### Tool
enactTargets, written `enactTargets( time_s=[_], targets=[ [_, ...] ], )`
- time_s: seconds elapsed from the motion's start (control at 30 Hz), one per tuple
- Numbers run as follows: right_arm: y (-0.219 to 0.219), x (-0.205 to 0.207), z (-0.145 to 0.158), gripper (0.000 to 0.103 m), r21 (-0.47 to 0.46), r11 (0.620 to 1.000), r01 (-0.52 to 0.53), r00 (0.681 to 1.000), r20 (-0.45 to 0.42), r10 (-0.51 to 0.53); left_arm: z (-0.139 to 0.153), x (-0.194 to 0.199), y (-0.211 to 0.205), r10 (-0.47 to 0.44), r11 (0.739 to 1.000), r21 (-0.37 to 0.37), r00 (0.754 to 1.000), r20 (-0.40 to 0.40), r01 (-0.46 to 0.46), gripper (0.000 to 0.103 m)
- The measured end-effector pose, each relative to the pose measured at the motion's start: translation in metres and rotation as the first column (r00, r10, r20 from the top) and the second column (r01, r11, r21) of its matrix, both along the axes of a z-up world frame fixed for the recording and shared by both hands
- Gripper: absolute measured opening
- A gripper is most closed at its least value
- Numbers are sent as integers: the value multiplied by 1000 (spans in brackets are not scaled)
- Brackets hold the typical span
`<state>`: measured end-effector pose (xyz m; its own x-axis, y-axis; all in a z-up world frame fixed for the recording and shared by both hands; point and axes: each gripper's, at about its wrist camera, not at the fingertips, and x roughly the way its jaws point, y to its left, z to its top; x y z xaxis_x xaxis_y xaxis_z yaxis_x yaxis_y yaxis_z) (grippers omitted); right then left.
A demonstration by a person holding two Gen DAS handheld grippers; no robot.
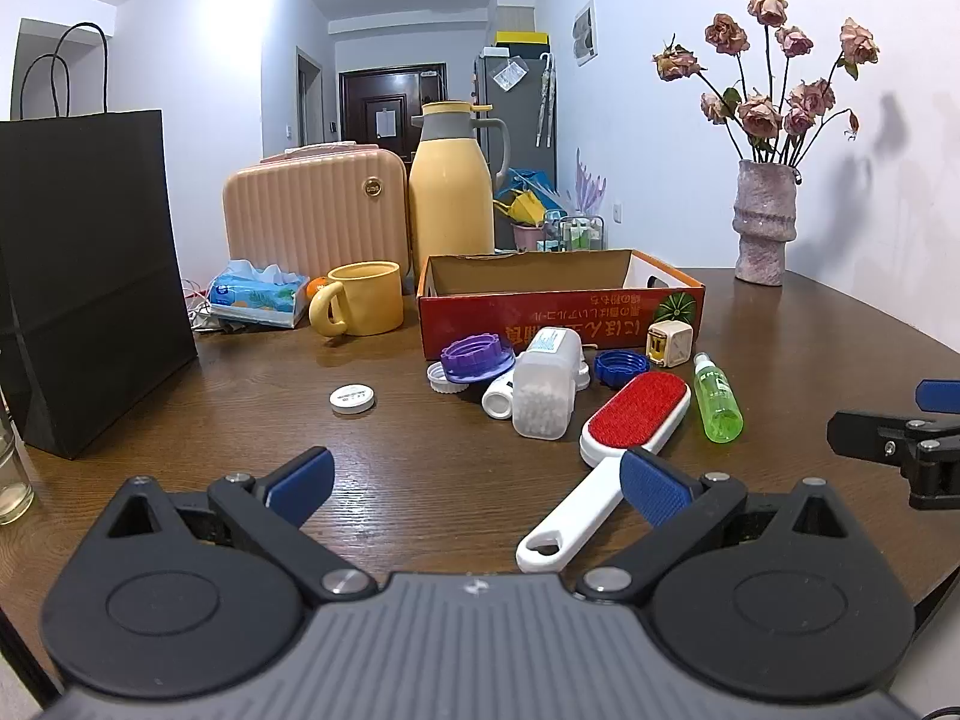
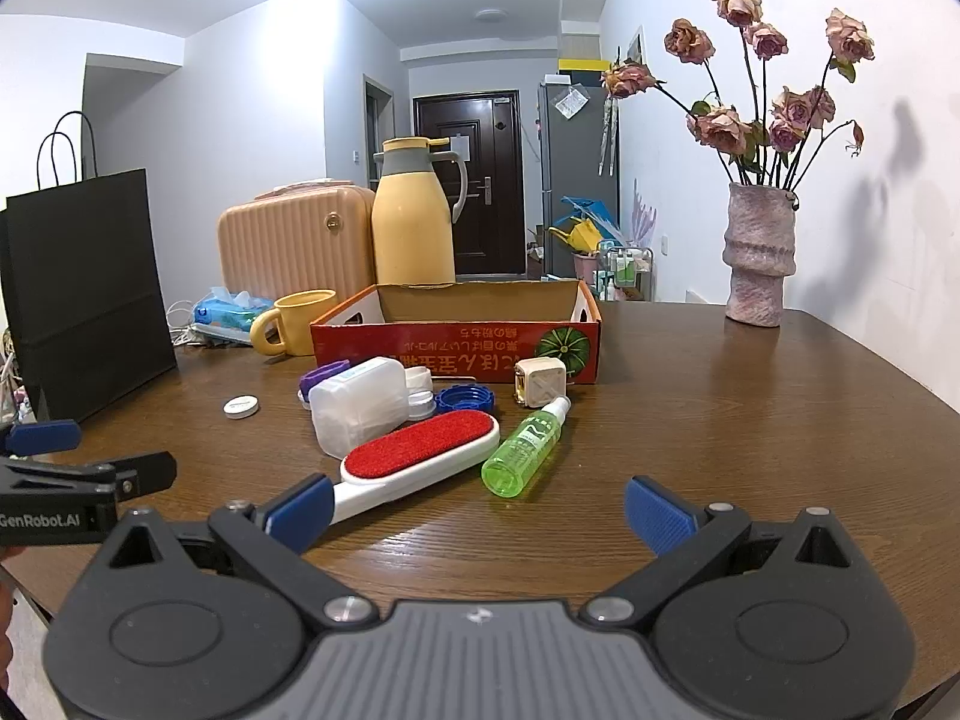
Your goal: Organize rigid objects
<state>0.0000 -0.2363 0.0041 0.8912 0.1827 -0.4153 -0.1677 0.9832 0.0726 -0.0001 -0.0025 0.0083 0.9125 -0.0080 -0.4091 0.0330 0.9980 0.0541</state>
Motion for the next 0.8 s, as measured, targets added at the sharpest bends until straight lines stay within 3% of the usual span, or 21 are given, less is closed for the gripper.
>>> enactTargets(
  time_s=[0.8],
  targets=[
    [1, -1, 0, 103, -2, 1000, -1, 1000, 1, 1, -1, -1, 2, 0, 1000, -4, 1000, 6, 0, 103]
  ],
)
